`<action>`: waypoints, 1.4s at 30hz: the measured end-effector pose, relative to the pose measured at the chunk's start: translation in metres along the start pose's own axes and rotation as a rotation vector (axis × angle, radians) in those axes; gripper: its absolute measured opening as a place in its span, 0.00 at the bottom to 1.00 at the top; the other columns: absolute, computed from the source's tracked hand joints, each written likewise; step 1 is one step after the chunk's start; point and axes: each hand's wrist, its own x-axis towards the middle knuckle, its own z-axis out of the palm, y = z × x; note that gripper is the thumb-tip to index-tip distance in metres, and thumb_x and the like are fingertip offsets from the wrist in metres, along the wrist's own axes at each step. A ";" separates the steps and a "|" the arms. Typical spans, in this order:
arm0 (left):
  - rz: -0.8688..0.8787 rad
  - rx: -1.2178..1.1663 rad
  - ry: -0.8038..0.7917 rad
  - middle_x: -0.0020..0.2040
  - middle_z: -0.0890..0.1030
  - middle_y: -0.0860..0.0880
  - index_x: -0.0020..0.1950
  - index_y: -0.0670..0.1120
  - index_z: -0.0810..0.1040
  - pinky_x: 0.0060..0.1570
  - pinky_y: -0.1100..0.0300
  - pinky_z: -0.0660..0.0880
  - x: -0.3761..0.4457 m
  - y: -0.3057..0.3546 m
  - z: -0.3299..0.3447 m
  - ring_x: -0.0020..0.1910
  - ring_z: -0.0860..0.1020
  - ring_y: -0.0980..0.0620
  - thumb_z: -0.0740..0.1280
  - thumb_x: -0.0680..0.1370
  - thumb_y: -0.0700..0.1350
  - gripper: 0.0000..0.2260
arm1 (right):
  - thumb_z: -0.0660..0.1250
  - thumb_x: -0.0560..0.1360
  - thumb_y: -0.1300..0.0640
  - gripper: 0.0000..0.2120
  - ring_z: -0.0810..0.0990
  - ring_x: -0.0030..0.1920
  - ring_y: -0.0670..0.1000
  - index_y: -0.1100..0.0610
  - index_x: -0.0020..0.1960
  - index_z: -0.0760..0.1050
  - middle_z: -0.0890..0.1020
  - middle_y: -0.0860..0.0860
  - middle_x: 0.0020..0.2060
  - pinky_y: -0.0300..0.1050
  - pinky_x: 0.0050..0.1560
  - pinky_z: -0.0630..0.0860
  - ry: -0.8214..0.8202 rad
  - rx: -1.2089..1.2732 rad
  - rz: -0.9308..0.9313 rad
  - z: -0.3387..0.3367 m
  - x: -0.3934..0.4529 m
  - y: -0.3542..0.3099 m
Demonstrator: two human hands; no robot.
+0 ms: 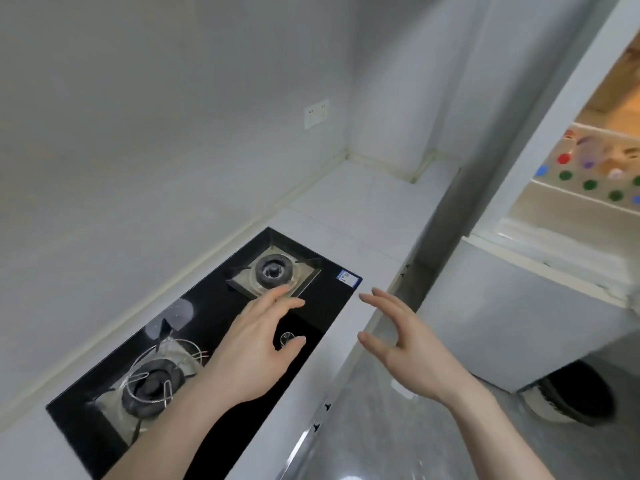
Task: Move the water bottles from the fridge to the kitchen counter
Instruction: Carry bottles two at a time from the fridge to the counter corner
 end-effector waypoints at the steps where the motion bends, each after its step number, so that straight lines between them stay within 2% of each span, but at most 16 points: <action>1: 0.043 0.000 -0.027 0.80 0.56 0.67 0.75 0.64 0.67 0.75 0.61 0.59 0.011 0.008 0.006 0.77 0.58 0.62 0.68 0.80 0.58 0.24 | 0.68 0.81 0.43 0.27 0.65 0.76 0.37 0.33 0.78 0.65 0.58 0.31 0.80 0.42 0.76 0.66 0.033 -0.001 0.026 -0.010 -0.008 0.006; 3: 0.115 -0.007 -0.072 0.80 0.56 0.67 0.75 0.64 0.67 0.74 0.63 0.57 0.030 0.024 0.015 0.78 0.56 0.64 0.68 0.80 0.58 0.24 | 0.69 0.81 0.44 0.28 0.64 0.78 0.38 0.36 0.79 0.65 0.59 0.34 0.81 0.43 0.78 0.63 0.100 -0.019 0.064 -0.028 -0.020 0.018; 7: 0.257 -0.006 -0.146 0.79 0.56 0.68 0.75 0.64 0.67 0.72 0.65 0.55 0.070 0.070 0.039 0.77 0.55 0.65 0.67 0.80 0.58 0.24 | 0.69 0.81 0.45 0.28 0.59 0.79 0.35 0.38 0.79 0.66 0.60 0.35 0.81 0.26 0.71 0.55 0.228 -0.034 0.164 -0.068 -0.047 0.052; 9: 0.320 -0.011 -0.165 0.79 0.56 0.68 0.74 0.64 0.68 0.72 0.64 0.56 0.091 0.098 0.054 0.77 0.57 0.64 0.68 0.80 0.57 0.23 | 0.69 0.81 0.44 0.27 0.58 0.79 0.35 0.38 0.79 0.66 0.60 0.34 0.81 0.28 0.73 0.55 0.289 -0.021 0.196 -0.091 -0.059 0.071; 13: 0.400 -0.018 -0.181 0.79 0.58 0.67 0.73 0.64 0.68 0.74 0.62 0.59 0.129 0.159 0.088 0.77 0.59 0.63 0.68 0.79 0.57 0.22 | 0.69 0.81 0.43 0.27 0.58 0.79 0.35 0.36 0.78 0.66 0.60 0.34 0.81 0.42 0.79 0.62 0.362 -0.013 0.218 -0.138 -0.073 0.110; 18: 0.471 -0.007 -0.177 0.78 0.59 0.67 0.72 0.65 0.69 0.71 0.66 0.58 0.169 0.224 0.129 0.76 0.59 0.64 0.68 0.79 0.58 0.22 | 0.69 0.81 0.43 0.28 0.59 0.79 0.36 0.36 0.79 0.65 0.59 0.33 0.80 0.45 0.78 0.64 0.404 -0.016 0.226 -0.198 -0.077 0.160; 21: 0.486 -0.013 -0.168 0.78 0.59 0.67 0.71 0.65 0.69 0.71 0.67 0.57 0.192 0.261 0.150 0.75 0.60 0.64 0.68 0.79 0.59 0.21 | 0.69 0.81 0.43 0.28 0.59 0.79 0.36 0.35 0.78 0.65 0.59 0.33 0.80 0.40 0.78 0.61 0.406 -0.034 0.223 -0.235 -0.079 0.190; 24: 0.501 -0.031 -0.162 0.77 0.60 0.67 0.71 0.64 0.70 0.70 0.67 0.58 0.211 0.292 0.169 0.75 0.61 0.64 0.69 0.78 0.58 0.21 | 0.69 0.81 0.43 0.28 0.59 0.79 0.36 0.35 0.78 0.65 0.60 0.33 0.80 0.34 0.74 0.57 0.421 -0.058 0.222 -0.267 -0.080 0.218; 27: 0.523 -0.041 -0.172 0.75 0.60 0.69 0.71 0.63 0.71 0.71 0.63 0.62 0.229 0.321 0.187 0.74 0.62 0.64 0.69 0.78 0.57 0.21 | 0.69 0.80 0.42 0.27 0.58 0.75 0.30 0.34 0.77 0.65 0.59 0.32 0.80 0.30 0.71 0.55 0.447 -0.050 0.238 -0.294 -0.085 0.245; 29: 0.538 -0.038 -0.191 0.77 0.60 0.66 0.71 0.63 0.70 0.72 0.59 0.66 0.240 0.335 0.196 0.75 0.62 0.62 0.69 0.79 0.57 0.22 | 0.69 0.80 0.41 0.27 0.58 0.72 0.26 0.33 0.77 0.65 0.60 0.31 0.80 0.29 0.70 0.55 0.473 -0.038 0.240 -0.307 -0.086 0.259; 32: 0.559 -0.034 -0.224 0.78 0.60 0.64 0.72 0.63 0.70 0.67 0.54 0.73 0.263 0.359 0.207 0.75 0.63 0.60 0.69 0.79 0.57 0.22 | 0.69 0.80 0.41 0.27 0.57 0.70 0.24 0.32 0.77 0.65 0.60 0.30 0.78 0.28 0.69 0.55 0.511 -0.033 0.261 -0.323 -0.086 0.281; 35: 0.586 -0.039 -0.240 0.78 0.61 0.65 0.71 0.63 0.71 0.66 0.55 0.73 0.289 0.381 0.218 0.73 0.65 0.60 0.69 0.79 0.56 0.21 | 0.69 0.79 0.40 0.28 0.57 0.71 0.24 0.32 0.76 0.65 0.61 0.28 0.77 0.33 0.73 0.57 0.550 -0.047 0.286 -0.338 -0.083 0.299; 38: 0.613 -0.041 -0.259 0.78 0.63 0.63 0.71 0.62 0.72 0.68 0.55 0.71 0.319 0.399 0.230 0.72 0.69 0.57 0.70 0.79 0.55 0.21 | 0.68 0.78 0.39 0.28 0.60 0.75 0.29 0.31 0.76 0.65 0.62 0.31 0.78 0.37 0.75 0.61 0.583 -0.051 0.312 -0.353 -0.075 0.315; 40: 0.632 -0.048 -0.278 0.77 0.63 0.63 0.70 0.62 0.72 0.69 0.56 0.70 0.343 0.409 0.240 0.70 0.72 0.56 0.70 0.79 0.55 0.20 | 0.69 0.78 0.40 0.28 0.61 0.77 0.32 0.32 0.76 0.66 0.63 0.32 0.79 0.44 0.77 0.65 0.607 -0.046 0.329 -0.364 -0.065 0.326; 42: 0.657 -0.050 -0.278 0.77 0.63 0.64 0.70 0.62 0.72 0.72 0.60 0.66 0.369 0.416 0.249 0.72 0.69 0.58 0.70 0.78 0.56 0.21 | 0.70 0.79 0.42 0.28 0.63 0.77 0.35 0.34 0.76 0.67 0.64 0.33 0.79 0.49 0.78 0.67 0.630 -0.051 0.347 -0.375 -0.052 0.335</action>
